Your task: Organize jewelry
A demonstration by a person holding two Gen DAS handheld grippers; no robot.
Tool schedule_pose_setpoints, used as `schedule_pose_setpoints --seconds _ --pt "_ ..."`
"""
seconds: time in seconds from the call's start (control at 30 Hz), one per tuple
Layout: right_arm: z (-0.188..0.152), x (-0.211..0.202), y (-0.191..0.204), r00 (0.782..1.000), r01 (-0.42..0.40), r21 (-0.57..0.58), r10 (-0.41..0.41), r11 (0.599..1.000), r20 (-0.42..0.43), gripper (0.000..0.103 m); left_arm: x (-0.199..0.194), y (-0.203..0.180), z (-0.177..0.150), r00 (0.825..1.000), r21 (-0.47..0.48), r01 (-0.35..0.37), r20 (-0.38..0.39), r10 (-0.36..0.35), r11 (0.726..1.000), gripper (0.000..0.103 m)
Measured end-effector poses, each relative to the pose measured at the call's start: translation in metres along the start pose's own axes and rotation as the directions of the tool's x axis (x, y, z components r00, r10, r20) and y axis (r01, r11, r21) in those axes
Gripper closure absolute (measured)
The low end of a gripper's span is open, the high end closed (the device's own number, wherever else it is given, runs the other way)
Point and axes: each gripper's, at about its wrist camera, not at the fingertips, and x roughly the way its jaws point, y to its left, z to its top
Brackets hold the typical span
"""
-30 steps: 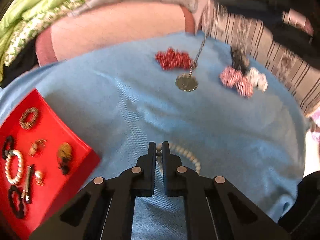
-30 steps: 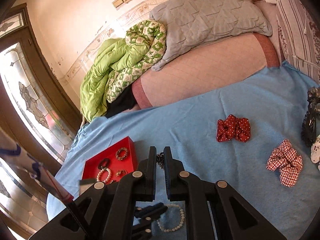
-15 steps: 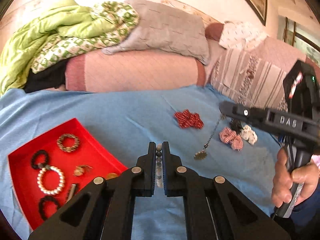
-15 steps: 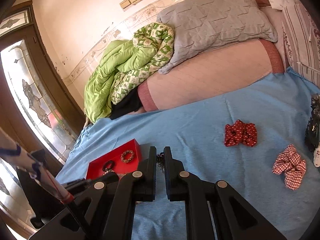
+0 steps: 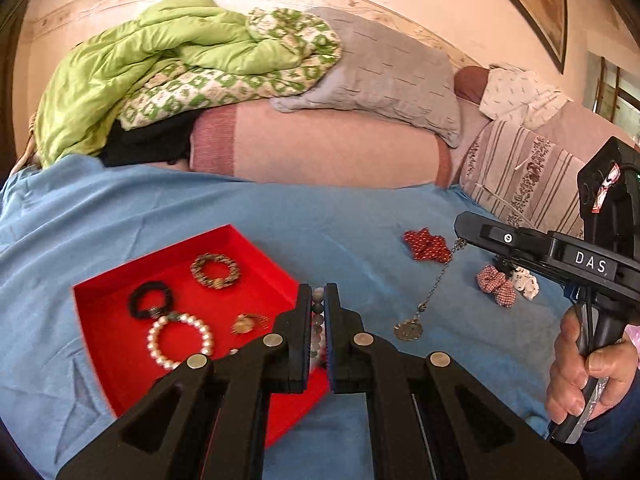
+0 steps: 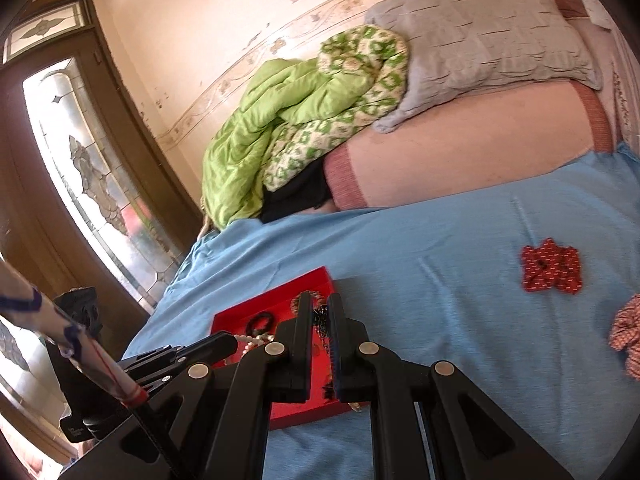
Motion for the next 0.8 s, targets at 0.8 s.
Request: schedule_pose_setpoints --seconds 0.8 --pt "-0.041 0.064 0.059 0.988 -0.084 -0.068 0.074 0.994 -0.134 0.095 -0.001 0.063 -0.042 0.990 -0.112 -0.051 -0.136 0.035 0.992 0.098"
